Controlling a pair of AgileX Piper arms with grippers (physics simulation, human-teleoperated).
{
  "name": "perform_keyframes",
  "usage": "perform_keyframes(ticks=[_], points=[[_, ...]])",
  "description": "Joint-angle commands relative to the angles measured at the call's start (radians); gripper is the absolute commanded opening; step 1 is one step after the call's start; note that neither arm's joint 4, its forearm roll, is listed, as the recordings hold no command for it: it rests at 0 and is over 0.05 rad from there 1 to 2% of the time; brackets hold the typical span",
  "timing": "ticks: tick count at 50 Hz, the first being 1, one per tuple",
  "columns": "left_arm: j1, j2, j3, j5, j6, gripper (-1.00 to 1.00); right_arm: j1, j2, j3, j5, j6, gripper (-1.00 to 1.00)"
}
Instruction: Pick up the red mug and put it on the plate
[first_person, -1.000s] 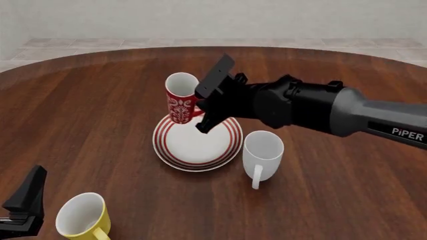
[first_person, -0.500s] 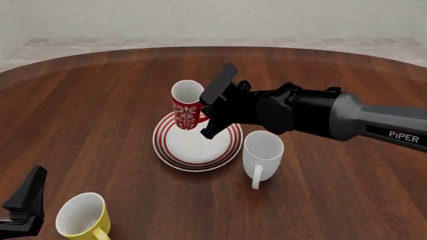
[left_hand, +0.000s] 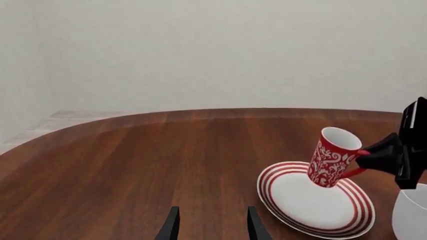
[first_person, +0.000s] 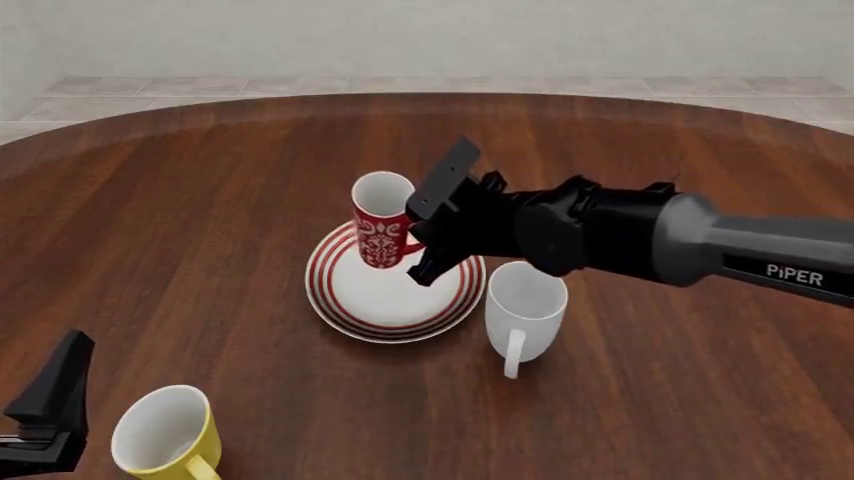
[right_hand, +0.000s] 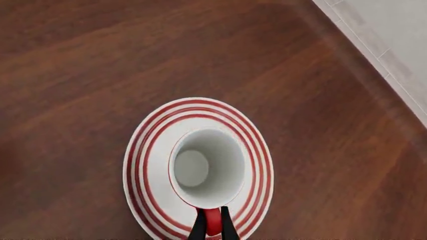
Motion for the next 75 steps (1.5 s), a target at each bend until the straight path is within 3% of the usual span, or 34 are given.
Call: perform_keyframes(ticks=[1, 75], points=[[0.002, 0.000, -0.005, 0.005, -0.005, 1.00, -0.017, 0.020, -0.002, -0.009, 0.005, -1.00], [0.005, 0.000, -0.009, 0.007, -0.012, 1.00, -0.048, 0.113, 0.004, -0.050, -0.005, -1.00]])
